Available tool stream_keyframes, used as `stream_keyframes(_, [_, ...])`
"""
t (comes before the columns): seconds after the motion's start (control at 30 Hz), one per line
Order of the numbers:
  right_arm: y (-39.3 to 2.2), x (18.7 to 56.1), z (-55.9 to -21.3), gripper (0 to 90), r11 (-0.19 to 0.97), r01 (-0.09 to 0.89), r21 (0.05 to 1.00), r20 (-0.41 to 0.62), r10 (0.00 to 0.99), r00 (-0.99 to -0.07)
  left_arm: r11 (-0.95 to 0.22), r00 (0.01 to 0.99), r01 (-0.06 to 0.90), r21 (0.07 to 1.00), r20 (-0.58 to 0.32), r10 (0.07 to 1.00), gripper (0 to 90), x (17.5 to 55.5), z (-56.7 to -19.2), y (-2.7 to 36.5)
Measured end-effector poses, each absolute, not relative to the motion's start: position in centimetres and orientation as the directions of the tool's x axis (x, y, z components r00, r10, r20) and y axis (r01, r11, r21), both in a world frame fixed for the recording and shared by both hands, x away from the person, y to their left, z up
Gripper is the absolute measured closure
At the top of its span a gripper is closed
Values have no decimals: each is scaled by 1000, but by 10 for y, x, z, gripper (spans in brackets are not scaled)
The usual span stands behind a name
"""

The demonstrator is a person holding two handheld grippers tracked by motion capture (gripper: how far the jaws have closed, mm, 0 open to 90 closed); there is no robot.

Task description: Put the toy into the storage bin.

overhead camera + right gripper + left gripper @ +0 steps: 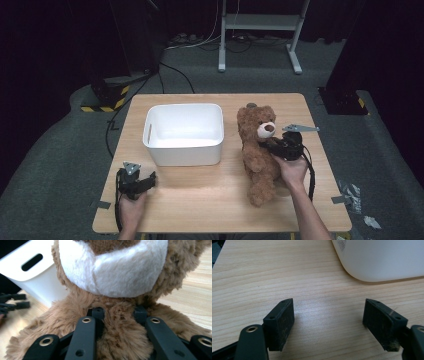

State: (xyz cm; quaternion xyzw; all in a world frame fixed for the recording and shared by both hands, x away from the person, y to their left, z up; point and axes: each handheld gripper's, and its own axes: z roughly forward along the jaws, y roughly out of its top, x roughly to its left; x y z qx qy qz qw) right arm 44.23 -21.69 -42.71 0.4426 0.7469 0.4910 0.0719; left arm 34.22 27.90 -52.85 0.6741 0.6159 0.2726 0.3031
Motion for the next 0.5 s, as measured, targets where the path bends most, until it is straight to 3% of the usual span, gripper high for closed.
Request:
stream_keyframes(0.17, [-227, 437, -423, 724, 78, 581, 810, 364, 710, -603, -56, 92, 665, 745, -7, 996, 250, 342, -529, 279])
stream_keyframes(0.5, [-233, 424, -409, 723, 80, 538, 839, 328, 714, -618, -61, 96, 665, 745, -5, 995, 248, 343, -529, 279])
